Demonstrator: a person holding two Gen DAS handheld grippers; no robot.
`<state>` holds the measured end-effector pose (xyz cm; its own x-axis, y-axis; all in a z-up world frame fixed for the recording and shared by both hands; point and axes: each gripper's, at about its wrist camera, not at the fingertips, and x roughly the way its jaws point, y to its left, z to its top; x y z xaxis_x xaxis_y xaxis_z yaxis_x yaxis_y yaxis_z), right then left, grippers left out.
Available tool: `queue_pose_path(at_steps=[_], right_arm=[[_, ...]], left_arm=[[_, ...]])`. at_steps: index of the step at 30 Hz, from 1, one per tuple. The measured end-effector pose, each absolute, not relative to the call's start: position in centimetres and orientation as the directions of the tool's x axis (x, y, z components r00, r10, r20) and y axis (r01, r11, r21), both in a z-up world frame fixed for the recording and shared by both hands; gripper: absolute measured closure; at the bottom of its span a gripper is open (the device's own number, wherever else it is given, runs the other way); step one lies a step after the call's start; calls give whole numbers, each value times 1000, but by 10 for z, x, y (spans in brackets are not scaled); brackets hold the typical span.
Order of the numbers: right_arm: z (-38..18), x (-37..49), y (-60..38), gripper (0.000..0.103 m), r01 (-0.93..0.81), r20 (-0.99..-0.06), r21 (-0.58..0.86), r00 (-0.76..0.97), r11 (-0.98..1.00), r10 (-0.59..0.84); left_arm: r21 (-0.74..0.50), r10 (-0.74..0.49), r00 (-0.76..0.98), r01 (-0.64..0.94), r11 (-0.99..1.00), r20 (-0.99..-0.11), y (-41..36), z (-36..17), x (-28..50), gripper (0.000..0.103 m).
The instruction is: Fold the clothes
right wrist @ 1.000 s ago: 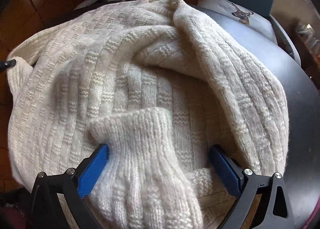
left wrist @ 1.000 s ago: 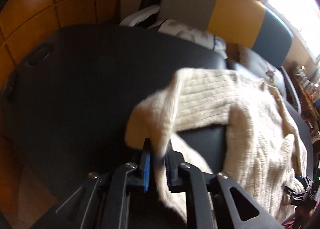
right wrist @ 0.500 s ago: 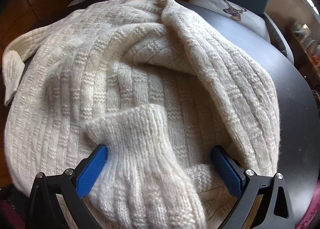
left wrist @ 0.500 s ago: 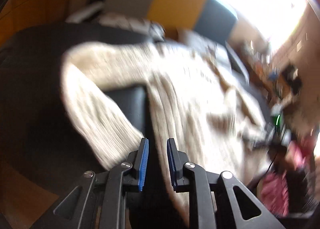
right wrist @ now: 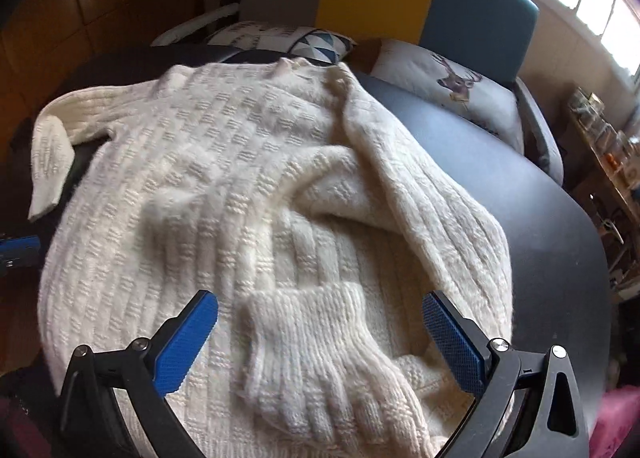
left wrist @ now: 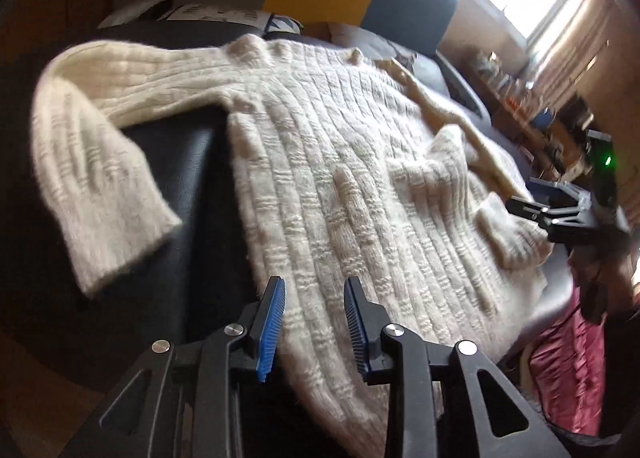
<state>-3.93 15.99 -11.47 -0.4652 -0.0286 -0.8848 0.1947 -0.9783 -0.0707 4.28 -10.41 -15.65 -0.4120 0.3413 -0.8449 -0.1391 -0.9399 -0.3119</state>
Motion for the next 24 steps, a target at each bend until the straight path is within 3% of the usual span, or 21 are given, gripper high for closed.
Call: queue_pose_path(at_steps=[2,6,8,14,18,21,24], right_arm=[[-126,-42,157,1,242,-905,-41,-421,-969,-67],[-177,-34,181,2,189,-961,-72,-274,-979,18],[-181,-16,208,1,90,-956,15,-289,-996,-41],[-178,12,232,0,-66,-953,5,-303,-998,15],[-168,20,234,0,-97,-956,0,-292,-995,29],[-146,24,225,0,-82,-920,-3,-390,-997,35],[-125,21,205,0,-27,-872,64,-487,-998,-42]], left_arm=[[-295,333,-371,-156,-943,-867,-95,-165,35,74],[-233,290,-361,-193,-953,-886,-82,-170,22,74],[-228,292,-360,-209,-951,-886,-76,-171,9,74],[-222,314,-358,-276,-935,-879,-52,-167,-29,74],[-280,355,-421,-232,-932,-835,-84,-138,-23,74],[-273,300,-502,-128,-953,-811,-142,-122,-5,73],[-160,155,-580,-43,-986,-800,-211,-111,21,72]])
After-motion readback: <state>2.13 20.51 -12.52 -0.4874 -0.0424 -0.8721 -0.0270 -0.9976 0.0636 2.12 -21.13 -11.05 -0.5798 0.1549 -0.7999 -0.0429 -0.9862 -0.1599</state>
